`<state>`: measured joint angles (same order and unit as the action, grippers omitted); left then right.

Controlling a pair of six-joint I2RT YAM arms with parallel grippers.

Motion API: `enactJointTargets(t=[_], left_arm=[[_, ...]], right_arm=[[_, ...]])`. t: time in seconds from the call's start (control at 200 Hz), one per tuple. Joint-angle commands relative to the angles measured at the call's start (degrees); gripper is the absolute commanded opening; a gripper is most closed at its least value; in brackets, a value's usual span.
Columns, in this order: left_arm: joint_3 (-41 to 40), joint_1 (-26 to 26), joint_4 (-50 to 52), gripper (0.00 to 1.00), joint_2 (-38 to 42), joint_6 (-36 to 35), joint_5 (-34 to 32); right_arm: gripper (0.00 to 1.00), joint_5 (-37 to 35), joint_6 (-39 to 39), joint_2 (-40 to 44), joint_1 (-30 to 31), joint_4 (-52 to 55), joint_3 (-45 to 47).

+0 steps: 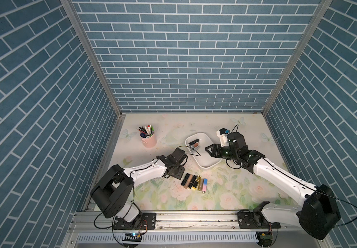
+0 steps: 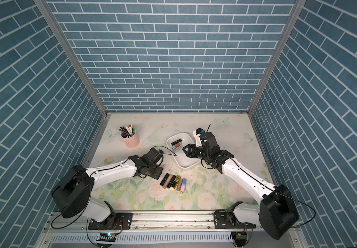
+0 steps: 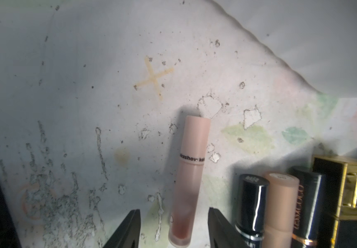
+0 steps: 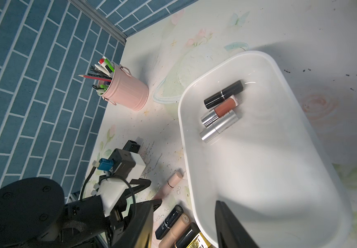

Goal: Put the lipstick into the storage box
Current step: Pick up the lipstick at the center of the board.

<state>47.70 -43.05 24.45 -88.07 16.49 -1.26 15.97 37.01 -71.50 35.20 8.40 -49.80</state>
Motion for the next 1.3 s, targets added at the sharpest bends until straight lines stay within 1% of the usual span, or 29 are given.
enactJointTargets(t=[0.0,0.235,0.385,0.44,0.495,0.64,0.74,0.85,0.89,0.98,1.045,1.145,1.225,1.295], left_arm=[[1.7,-0.3,1.1,0.54,-2.1,-1.4,0.6],[2.7,-0.2,1.2,0.49,-6.5,-3.0,1.7],[2.4,0.5,1.1,0.39,-8.6,-3.4,2.5],[2.2,0.8,1.0,0.37,-9.1,-3.4,2.8],[2.0,1.1,0.9,0.33,-9.5,-3.6,3.1],[1.9,1.6,0.8,0.22,-9.5,-3.8,3.9],[2.0,1.9,0.8,0.18,-8.9,-3.8,4.2],[2.2,2.6,0.9,0.15,-7.0,-3.7,4.7],[2.3,3.1,0.9,0.15,-6.0,-3.6,5.1],[2.6,4.7,0.9,0.14,-3.0,-3.5,6.4],[3.0,6.1,0.9,0.14,-0.6,-3.3,7.7],[4.3,7.9,0.7,0.14,3.6,-3.5,9.8],[5.9,8.0,0.3,0.14,7.0,-3.8,11.2],[7.0,8.1,-0.8,0.14,9.7,-3.8,13.7]], right_arm=[[0.51,-0.9,-1.5,1.4,-0.1,-0.4,1.1],[0.51,-1.8,-1.3,2.2,-0.2,-0.3,1.7],[0.51,-2.2,-1.2,2.1,-0.4,-0.5,1.6],[0.51,-2.3,-1.2,2.1,-0.4,-0.6,1.6],[0.51,-2.3,-1.2,2.1,-0.4,-0.7,1.6],[0.51,-2.3,-1.0,1.8,-0.5,-1.0,1.6],[0.51,-1.9,-0.8,1.6,-0.5,-1.5,1.7],[0.52,-1.6,-0.3,1.7,-0.6,-2.4,1.9],[0.55,-1.4,0.2,1.9,-0.6,-2.9,2.0],[0.66,-0.3,1.5,2.1,-0.8,-4.5,2.3],[0.69,1.1,2.1,2.2,-1.0,-5.6,2.3],[0.7,3.9,2.8,2.0,-1.3,-7.4,2.2],[0.7,6.9,3.4,2.0,-1.6,-9.5,2.3],[0.7,10.6,3.7,2.1,-1.7,-12.6,2.8]])
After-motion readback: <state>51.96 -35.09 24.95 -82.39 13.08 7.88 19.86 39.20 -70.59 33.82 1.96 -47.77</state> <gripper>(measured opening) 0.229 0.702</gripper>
